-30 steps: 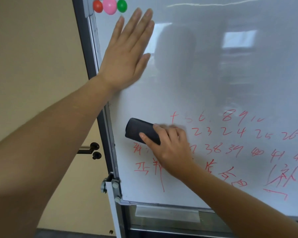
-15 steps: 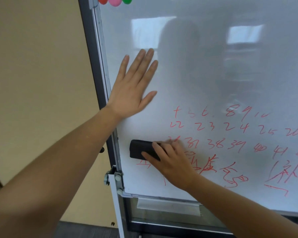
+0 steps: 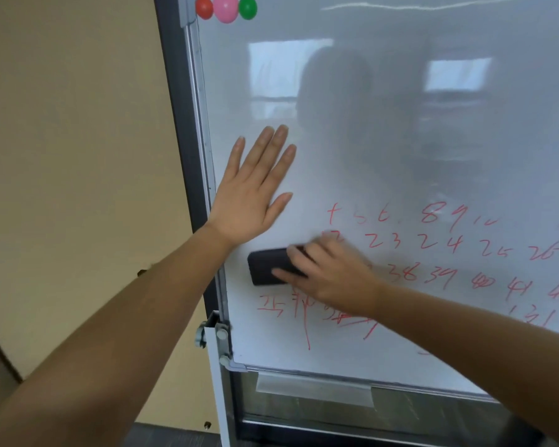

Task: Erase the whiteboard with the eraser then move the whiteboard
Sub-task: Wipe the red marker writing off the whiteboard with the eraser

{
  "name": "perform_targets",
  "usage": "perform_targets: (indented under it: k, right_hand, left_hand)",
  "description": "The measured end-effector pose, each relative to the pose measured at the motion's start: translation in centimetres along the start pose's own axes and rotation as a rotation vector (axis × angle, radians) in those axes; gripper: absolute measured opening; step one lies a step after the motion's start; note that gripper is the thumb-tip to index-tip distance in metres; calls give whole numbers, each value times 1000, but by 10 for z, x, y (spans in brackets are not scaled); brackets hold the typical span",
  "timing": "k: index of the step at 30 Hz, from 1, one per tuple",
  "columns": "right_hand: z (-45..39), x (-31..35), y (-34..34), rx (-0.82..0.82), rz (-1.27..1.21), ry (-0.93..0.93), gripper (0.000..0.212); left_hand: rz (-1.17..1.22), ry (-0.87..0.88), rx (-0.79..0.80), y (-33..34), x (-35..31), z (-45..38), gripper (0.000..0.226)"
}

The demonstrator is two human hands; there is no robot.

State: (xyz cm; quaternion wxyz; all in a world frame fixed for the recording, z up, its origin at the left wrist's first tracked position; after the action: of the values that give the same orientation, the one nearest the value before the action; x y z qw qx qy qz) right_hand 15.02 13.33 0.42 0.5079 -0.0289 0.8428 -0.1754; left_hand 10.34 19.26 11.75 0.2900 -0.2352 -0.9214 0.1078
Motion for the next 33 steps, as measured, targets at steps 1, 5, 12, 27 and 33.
perform_targets:
  k: [1, 5, 12, 27, 33]
  right_hand:
    - [-3, -12, -3, -13, 4, 41, 42]
    - [-3, -33, -12, -48, 28, 127, 45]
    - [11, -28, -9, -121, 0, 480, 46]
    - [122, -118, -38, -223, -13, 1253, 50]
    - [115, -105, -35, -233, -15, 1322, 52]
  left_hand:
    - [-1, -3, 6, 1, 0, 0, 58]
    - [15, -4, 23, 2, 0, 0, 57]
    - [41, -6, 33, 1, 2, 1, 55]
    - [55, -38, -46, 4, -2, 2, 51]
    - [34, -123, -96, 6, -5, 11, 53]
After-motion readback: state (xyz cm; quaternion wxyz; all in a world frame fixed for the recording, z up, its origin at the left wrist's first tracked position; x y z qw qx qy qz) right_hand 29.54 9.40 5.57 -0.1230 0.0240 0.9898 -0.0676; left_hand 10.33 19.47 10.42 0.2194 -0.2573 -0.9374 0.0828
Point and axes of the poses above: each hand's wrist, its own z-axis away from the middle knuckle, its own y-axis out of the palm, x = y × z, the point moved 10 cm from there along -z, towards the middle knuckle
